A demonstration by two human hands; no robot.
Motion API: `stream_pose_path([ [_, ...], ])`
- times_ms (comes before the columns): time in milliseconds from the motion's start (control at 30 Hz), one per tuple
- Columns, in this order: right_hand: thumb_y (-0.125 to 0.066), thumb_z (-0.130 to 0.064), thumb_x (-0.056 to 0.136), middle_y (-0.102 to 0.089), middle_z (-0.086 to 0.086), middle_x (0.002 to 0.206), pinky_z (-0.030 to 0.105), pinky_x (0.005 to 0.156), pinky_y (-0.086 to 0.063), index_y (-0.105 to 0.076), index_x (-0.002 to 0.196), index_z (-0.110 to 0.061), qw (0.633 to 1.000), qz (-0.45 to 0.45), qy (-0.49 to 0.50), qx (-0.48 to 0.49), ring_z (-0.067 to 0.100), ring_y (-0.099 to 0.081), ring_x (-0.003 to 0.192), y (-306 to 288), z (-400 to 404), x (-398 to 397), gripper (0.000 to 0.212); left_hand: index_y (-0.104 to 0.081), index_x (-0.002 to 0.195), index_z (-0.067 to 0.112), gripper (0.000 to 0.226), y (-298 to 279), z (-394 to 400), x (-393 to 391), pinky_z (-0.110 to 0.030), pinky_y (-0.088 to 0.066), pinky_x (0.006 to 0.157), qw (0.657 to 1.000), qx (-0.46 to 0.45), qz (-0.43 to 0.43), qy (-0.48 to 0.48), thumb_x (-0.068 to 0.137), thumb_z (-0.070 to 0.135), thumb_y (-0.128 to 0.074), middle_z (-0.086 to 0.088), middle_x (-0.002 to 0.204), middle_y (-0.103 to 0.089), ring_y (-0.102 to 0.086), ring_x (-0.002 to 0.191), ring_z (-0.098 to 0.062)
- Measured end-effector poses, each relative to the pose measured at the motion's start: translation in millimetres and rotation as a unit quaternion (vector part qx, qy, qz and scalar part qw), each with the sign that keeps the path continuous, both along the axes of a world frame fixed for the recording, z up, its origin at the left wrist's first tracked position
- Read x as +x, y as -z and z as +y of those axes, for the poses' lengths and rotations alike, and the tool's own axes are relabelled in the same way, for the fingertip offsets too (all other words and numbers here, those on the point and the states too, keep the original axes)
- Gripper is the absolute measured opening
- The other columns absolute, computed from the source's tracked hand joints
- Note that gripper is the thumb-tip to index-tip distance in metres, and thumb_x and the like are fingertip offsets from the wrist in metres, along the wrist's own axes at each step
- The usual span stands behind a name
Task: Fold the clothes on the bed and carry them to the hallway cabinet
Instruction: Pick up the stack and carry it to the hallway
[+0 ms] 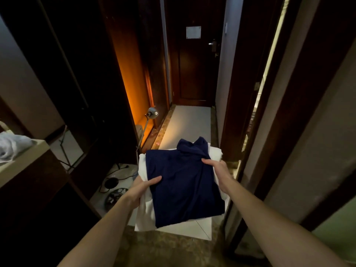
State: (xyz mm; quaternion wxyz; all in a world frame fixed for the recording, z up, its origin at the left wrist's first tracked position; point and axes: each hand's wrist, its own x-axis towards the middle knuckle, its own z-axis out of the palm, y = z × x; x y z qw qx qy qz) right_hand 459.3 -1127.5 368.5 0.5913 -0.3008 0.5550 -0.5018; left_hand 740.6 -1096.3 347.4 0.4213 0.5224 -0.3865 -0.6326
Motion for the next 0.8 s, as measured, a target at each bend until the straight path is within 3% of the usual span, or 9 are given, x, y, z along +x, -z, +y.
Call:
stream_pose_path([
  [200, -0.077, -0.017, 0.079, -0.067, 0.009, 0.106, 0.031, 0.067, -0.046, -0.059, 0.111, -0.004, 1.0, 0.002, 0.017, 0.009, 0.023, -0.063, 0.094, 2.7, -76.3, 42.1, 0.039, -0.058, 0.131, 0.016, 0.081, 1.8, -90.0, 41.8, -0.049, -0.052, 0.099, 1.0, 0.001, -0.007, -0.007, 0.058, 0.023, -0.093, -0.006, 0.118, -0.071, -0.068, 0.108, -0.028],
  [333, -0.078, -0.018, 0.077, -0.068, 0.011, 0.111, 0.032, 0.066, -0.048, -0.059, 0.12, -0.003, 0.999, -0.003, 0.034, 0.008, 0.025, -0.065, 0.097, 5.3, -122.0, 62.4, 0.05, -0.058, 0.129, 0.019, 0.068, 0.1, -148.0, 63.6, -0.044, -0.054, 0.097, 1.0, -0.002, -0.01, 0.016, 0.069, 0.017, -0.089, -0.004, 0.119, -0.071, -0.068, 0.108, -0.025],
  [433, -0.076, -0.015, 0.079, -0.071, 0.01, 0.106, 0.032, 0.065, -0.048, -0.064, 0.114, -0.005, 0.999, -0.012, 0.046, 0.015, 0.025, -0.067, 0.093, 6.3, -154.8, 70.1, 0.038, -0.06, 0.124, 0.023, 0.061, -1.3, -189.7, 69.2, -0.043, -0.054, 0.095, 0.999, -0.007, -0.015, 0.031, 0.071, 0.017, -0.088, -0.001, 0.117, -0.072, -0.069, 0.106, -0.023],
  [567, -0.077, -0.016, 0.078, -0.072, 0.011, 0.106, 0.033, 0.067, -0.052, -0.064, 0.116, -0.006, 0.999, -0.016, 0.047, 0.016, 0.027, -0.068, 0.094, 8.2, -206.0, 71.1, 0.041, -0.059, 0.129, 0.022, 0.07, 2.6, -245.6, 72.7, -0.046, -0.053, 0.098, 0.999, 0.001, -0.016, 0.039, 0.067, 0.021, -0.091, -0.001, 0.117, -0.072, -0.069, 0.106, -0.023],
  [667, -0.074, -0.015, 0.08, -0.071, 0.011, 0.103, 0.033, 0.066, -0.05, -0.065, 0.111, -0.007, 0.998, -0.025, 0.048, 0.014, 0.026, -0.067, 0.092, 11.0, -249.4, 65.2, 0.033, -0.061, 0.122, 0.025, 0.062, 6.1, -289.8, 66.4, -0.045, -0.055, 0.095, 0.999, -0.002, -0.013, 0.038, 0.068, 0.017, -0.09, -0.001, 0.115, -0.073, -0.07, 0.105, -0.024],
  [800, -0.079, -0.025, 0.074, -0.068, 0.009, 0.113, 0.04, 0.079, -0.052, -0.058, 0.125, -0.01, 0.999, -0.018, 0.034, 0.024, 0.029, -0.065, 0.102, 14.8, -312.6, 49.1, 0.057, -0.065, 0.114, 0.024, 0.044, 2.9, -345.6, 47.3, -0.033, -0.058, 0.08, 0.999, -0.015, -0.016, 0.034, 0.075, 0.012, -0.083, 0.001, 0.105, -0.076, -0.073, 0.095, -0.017],
])
